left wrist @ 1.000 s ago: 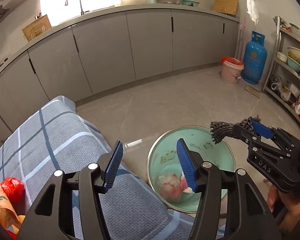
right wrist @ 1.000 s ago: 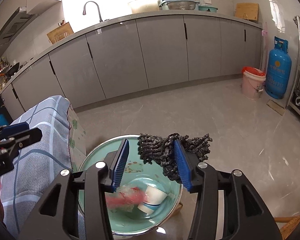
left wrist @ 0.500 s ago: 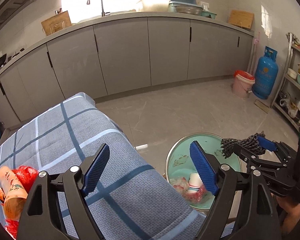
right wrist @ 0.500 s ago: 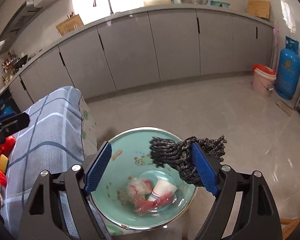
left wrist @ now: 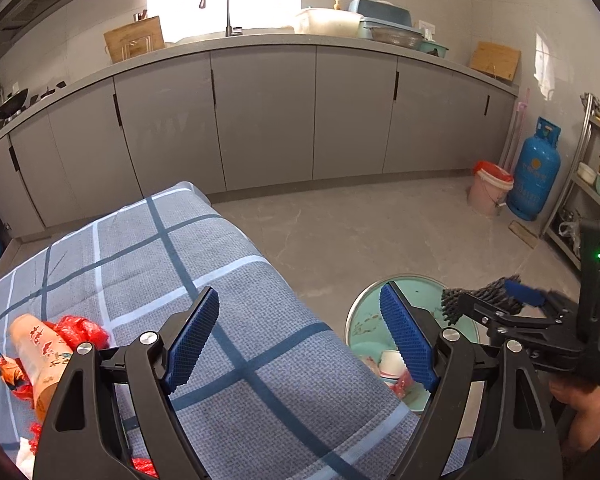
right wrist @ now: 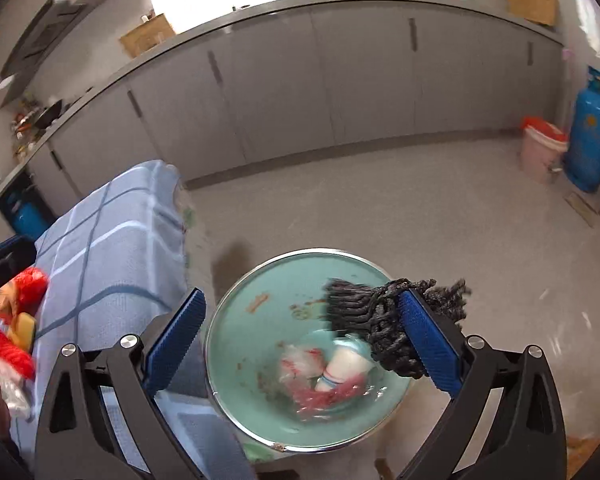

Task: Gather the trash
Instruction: 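Open the left tool to drop the pink bag while the right tool releases the scouring pad, then move both tools back over the table toward the wrapped gloves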

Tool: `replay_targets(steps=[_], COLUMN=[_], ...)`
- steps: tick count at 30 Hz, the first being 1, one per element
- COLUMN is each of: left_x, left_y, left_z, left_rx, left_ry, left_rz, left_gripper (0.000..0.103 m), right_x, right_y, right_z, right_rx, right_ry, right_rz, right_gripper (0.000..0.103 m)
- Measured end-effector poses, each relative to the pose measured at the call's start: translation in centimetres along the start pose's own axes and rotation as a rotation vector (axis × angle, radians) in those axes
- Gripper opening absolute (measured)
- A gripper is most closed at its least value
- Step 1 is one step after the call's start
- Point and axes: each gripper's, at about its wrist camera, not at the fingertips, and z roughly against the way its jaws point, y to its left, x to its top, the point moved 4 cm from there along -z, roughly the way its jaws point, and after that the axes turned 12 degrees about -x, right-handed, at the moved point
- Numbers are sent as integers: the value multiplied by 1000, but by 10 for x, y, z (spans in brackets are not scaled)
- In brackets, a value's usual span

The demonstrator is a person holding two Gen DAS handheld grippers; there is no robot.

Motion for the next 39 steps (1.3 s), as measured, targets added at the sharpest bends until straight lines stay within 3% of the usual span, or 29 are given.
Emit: replay_targets(steps=[1,2,4,5,7,9,16,22,28,34,39], left_x=[1,1,2,1,1,1,6,-4,-30,-66,-99], left_y=[1,2,5,5,7,10,17,36,81,146,184], left_z=[2,6,10,12,15,20,45,81,118,150,169], left_rx=[-2,-1,1,-1,-1,-1,38,102,213,343,400], left_ry=[-6,-13,-19,-20,-22,-26,-68,-86,-77,-40,-4], left_rz=[3,6,8,10,10,18,-24,-66,-55,32,98], left_gripper=[82,84,85,85,85,85,86,90,91,93,93], right_x=[1,2,3,4,4,6,6,-1,-14,-38,-70], right_y=[-1,5,10,9,19,21,19,29,63,109,151], right_z=[1,2,4,5,6,8,22,38,53,69,81], right_rx=[-39,-115,-16,7,-18,51,-18,-25,-40,-9,34], right_ry=[-8,-29,-24,-19,-28,-25,-48,-61,-82,-85,-65], right_rz=[-8,72,42,4,63,20,-9,-11,67,159,237], right_gripper=[96,97,96,96,97,96,96,96,96,96,96])
